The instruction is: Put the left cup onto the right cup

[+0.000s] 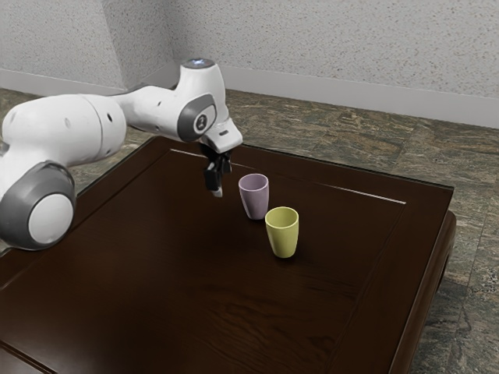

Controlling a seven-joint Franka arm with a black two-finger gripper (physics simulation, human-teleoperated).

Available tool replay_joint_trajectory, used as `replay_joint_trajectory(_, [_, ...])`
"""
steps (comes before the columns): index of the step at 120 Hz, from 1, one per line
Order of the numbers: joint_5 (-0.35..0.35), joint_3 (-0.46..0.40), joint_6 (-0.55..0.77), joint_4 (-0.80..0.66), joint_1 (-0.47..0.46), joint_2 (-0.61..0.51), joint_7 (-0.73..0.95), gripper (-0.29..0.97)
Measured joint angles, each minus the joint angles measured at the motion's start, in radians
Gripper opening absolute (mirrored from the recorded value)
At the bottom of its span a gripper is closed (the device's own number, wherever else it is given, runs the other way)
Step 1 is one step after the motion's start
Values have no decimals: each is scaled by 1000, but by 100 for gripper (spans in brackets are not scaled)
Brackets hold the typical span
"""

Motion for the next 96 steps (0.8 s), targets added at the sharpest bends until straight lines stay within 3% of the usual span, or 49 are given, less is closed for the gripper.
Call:
replay_joint_trajectory(26, [-17, -6, 3, 55, -2, 44, 45, 68])
replay_joint_trajectory(96, [-21, -7, -40, 22, -50, 34, 110, 68])
